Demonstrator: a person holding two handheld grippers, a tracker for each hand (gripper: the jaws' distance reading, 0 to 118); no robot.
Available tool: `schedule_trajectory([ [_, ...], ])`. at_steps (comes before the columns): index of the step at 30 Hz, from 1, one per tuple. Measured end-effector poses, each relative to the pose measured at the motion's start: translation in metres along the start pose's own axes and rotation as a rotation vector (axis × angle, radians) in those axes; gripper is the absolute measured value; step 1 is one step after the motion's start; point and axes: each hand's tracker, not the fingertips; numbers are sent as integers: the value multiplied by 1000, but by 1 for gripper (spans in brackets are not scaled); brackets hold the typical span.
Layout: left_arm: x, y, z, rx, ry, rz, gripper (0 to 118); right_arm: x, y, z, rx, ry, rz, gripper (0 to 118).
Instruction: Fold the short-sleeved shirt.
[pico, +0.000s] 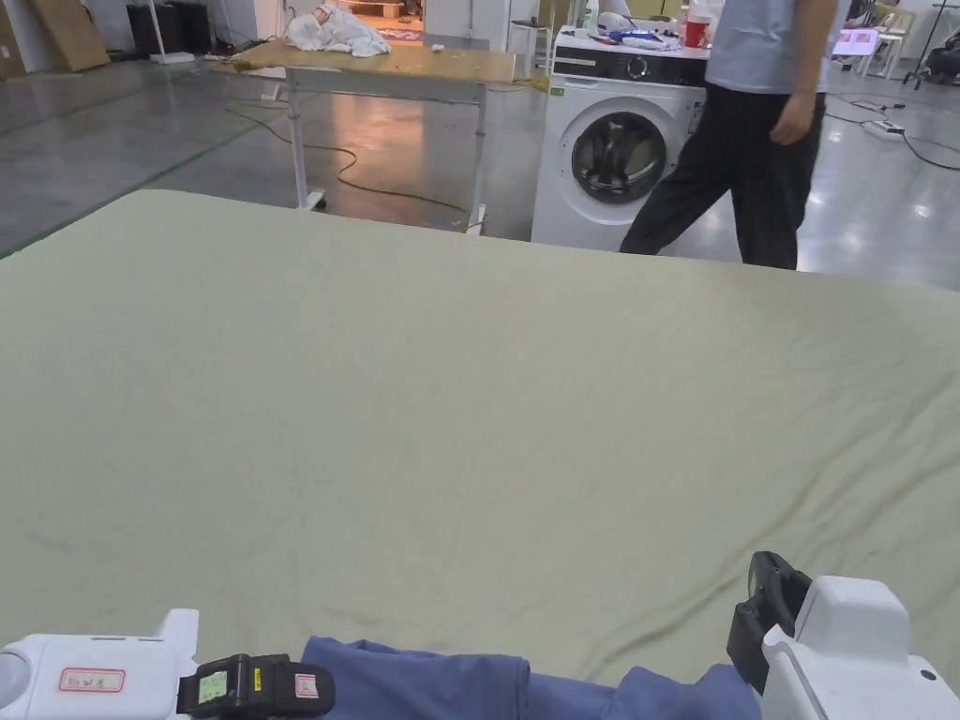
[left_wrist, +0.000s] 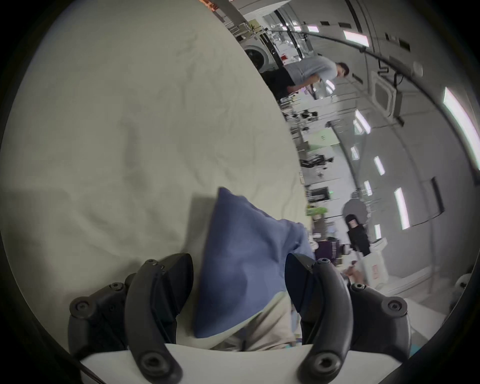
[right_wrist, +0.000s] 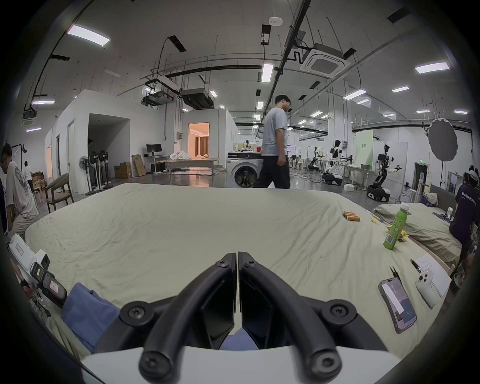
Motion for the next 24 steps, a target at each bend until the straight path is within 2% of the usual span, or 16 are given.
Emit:
schedule_trajectory([
  [2, -4, -4, -13, -40, -39, -3, 74, 1, -1, 0, -4, -1, -4, 0],
  [3, -12, 0, -16, -39, -36, -18, 63, 1, -1, 0, -6, -1, -5, 0],
  [6, -12, -4, -34, -40, 57, -50, 14, 2, -1, 0, -11, -5, -6, 0],
  [8, -19, 1, -26, -22, -4, -34, 12, 2, -1, 1, -10, -8, -9, 0],
  [17, 35, 1, 9, 38, 58, -181, 8, 3, 1, 1, -13, -7, 3, 0],
  [19, 62, -2, 31, 54, 112, -212, 8, 3, 2, -1, -16, -5, 6, 0],
  [24, 100, 6, 85, 133, 387, -314, 8, 0, 5, -5, -7, 11, 7, 0],
])
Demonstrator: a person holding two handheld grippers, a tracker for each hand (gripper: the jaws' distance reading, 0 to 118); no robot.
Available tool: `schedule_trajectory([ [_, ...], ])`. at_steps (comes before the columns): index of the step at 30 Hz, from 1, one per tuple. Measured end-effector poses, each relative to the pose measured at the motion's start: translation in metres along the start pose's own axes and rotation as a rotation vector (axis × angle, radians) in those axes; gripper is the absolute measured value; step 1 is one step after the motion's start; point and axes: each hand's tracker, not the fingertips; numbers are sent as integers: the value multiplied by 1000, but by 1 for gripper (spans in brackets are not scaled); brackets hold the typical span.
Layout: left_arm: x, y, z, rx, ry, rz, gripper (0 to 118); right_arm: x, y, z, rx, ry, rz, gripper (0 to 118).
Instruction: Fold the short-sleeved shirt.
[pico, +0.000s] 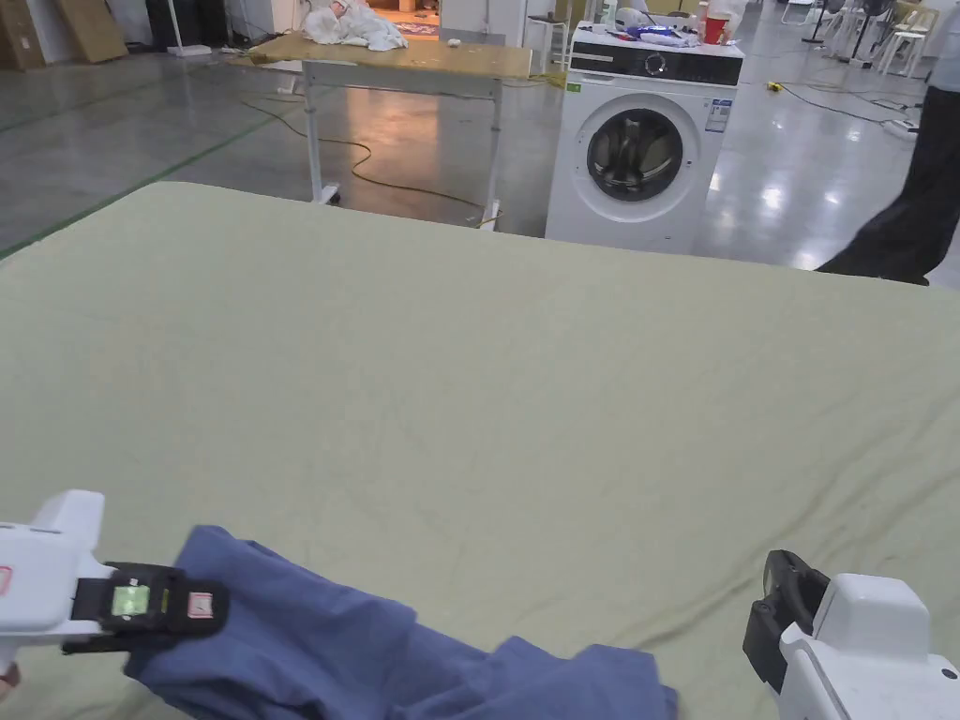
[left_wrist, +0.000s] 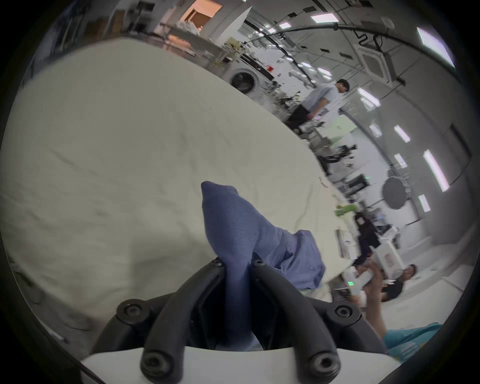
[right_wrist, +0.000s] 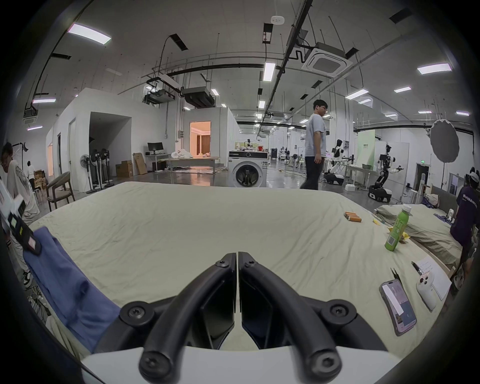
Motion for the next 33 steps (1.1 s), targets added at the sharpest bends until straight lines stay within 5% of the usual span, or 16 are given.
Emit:
schedule_trajectory([
  [6, 24, 8, 9, -7, 275, -120, 8, -10, -1, -4, 3, 28, -7, 0],
  [18, 140, -32, -48, -159, 203, -321, 9, -11, -8, -2, -13, 42, -7, 0],
  [33, 194, -85, -212, -374, 205, -325, 10, -3, -17, 1, -39, 18, -23, 0],
])
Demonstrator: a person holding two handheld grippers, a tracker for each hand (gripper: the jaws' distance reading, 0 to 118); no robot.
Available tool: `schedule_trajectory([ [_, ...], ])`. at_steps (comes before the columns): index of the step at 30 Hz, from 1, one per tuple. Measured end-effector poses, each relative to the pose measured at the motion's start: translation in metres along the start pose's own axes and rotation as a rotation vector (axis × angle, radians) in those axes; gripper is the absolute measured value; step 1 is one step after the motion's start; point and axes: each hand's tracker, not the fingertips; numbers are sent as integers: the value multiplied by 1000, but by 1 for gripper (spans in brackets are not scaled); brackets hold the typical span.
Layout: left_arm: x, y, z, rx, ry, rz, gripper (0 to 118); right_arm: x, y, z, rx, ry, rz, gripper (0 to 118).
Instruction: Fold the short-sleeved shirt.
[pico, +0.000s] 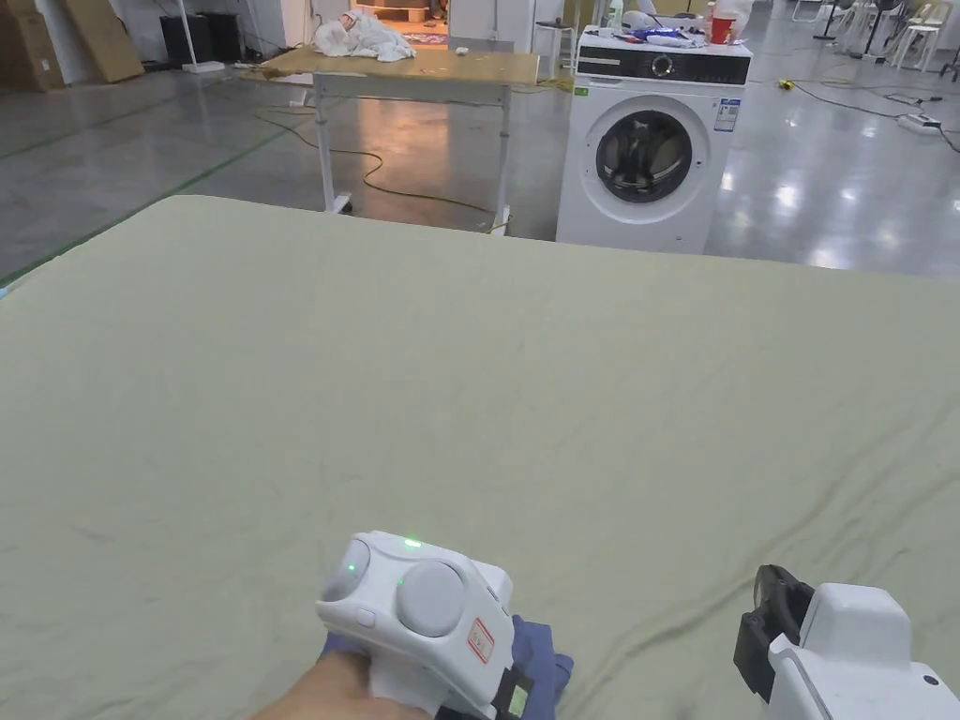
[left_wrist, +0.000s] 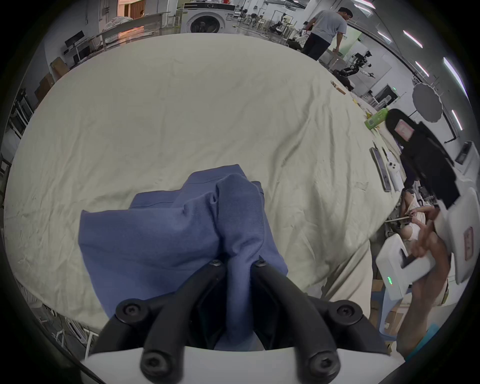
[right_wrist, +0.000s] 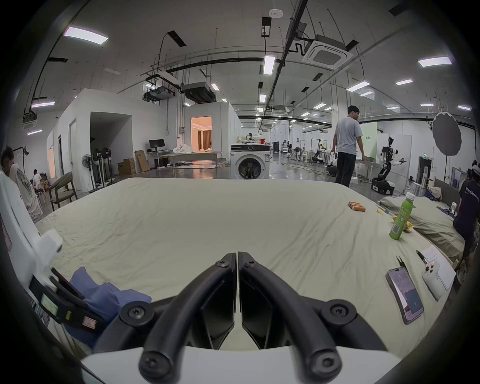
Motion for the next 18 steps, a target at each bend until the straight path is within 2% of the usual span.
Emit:
schedule_trajectory([
  [2, 1, 3, -7, 5, 12, 19, 11, 0, 0, 0, -2, 0, -5, 0],
  [4, -7, 9, -1, 36, -48, 89, 28, 0, 0, 0, -1, 0, -6, 0],
  [6, -14, 10, 18, 106, -126, 142, 54, 1, 1, 0, 0, 0, -9, 0],
  [7, -17, 9, 27, 140, -148, 141, 59, 1, 1, 1, 3, 1, -12, 0],
  [11, -31, 0, 62, 246, -192, 139, 57, 3, 5, 6, 20, 1, -6, 0],
  [15, -49, -3, 53, 233, -199, 180, 24, 5, 9, 8, 32, -5, -6, 0],
  [18, -51, -8, 25, 159, -233, 182, 14, 5, 10, 9, 35, -8, -3, 0],
])
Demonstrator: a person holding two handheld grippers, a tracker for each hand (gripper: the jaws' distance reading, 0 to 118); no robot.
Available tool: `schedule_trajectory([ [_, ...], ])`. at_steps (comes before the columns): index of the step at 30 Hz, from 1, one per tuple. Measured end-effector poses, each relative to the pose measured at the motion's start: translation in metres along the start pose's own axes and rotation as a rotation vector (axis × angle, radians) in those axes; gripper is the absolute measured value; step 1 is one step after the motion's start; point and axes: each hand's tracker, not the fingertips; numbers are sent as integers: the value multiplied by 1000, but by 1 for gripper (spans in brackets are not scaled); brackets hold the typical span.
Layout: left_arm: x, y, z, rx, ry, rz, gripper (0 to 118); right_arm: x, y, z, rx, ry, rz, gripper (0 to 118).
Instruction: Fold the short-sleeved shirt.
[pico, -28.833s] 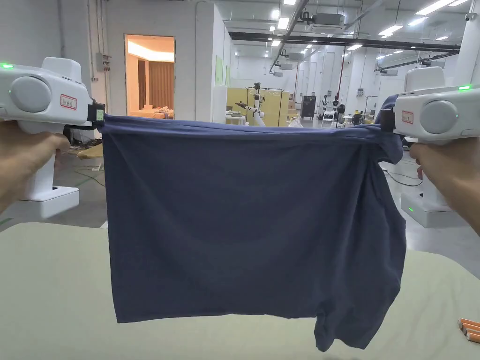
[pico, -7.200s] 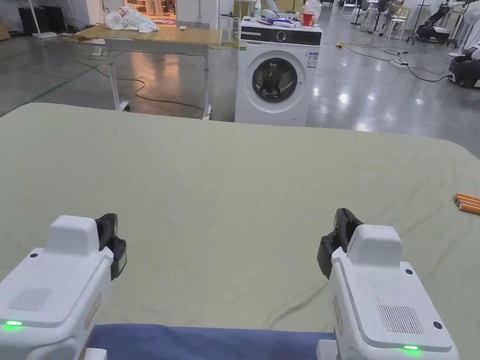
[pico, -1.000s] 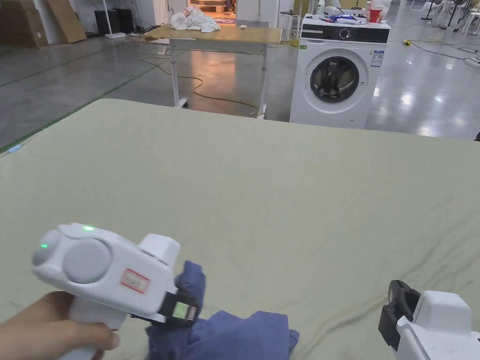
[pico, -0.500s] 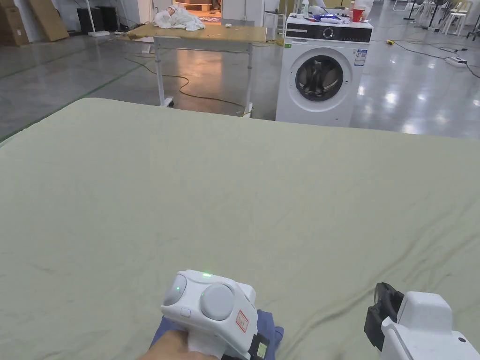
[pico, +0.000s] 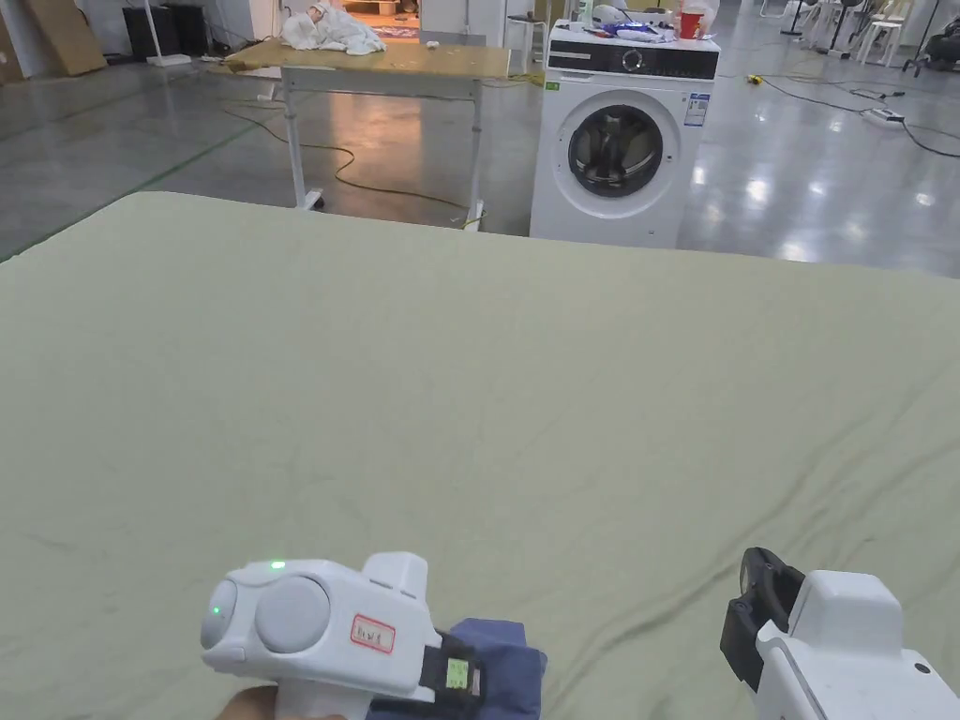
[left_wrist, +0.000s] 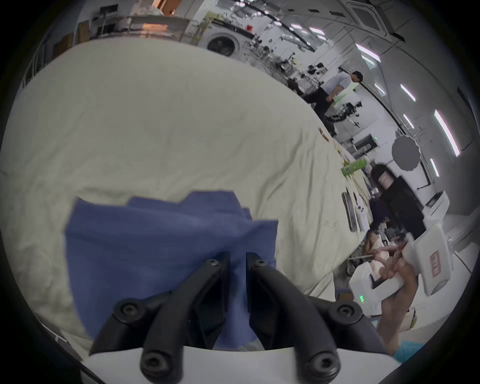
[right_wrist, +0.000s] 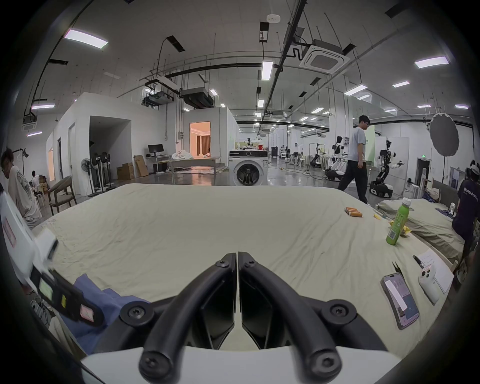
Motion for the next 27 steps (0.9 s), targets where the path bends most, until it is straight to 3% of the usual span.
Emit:
schedule_trajectory([
  [2, -5, -8, -19, -36, -41, 22, 12, 1, -1, 0, -2, -3, 3, 0],
  [6, -9, -28, -56, 16, 14, -33, 5, 1, -5, -1, -12, -7, 0, 0],
  [9, -13, -30, -52, 68, -34, 7, 4, 1, -6, -1, -16, -7, -4, 0],
  [13, -9, -31, -33, 82, -43, -24, 4, 0, -2, -2, -7, -6, -3, 0],
  [16, -2, -27, -9, 200, -17, -93, 4, -1, 6, -3, 18, -9, -8, 0],
  [22, 15, -16, 14, 609, 228, -281, 4, -8, 26, -11, 85, -30, -19, 0],
  [27, 17, -8, 10, 901, 519, -413, 4, -14, 45, -14, 171, -62, -17, 0],
])
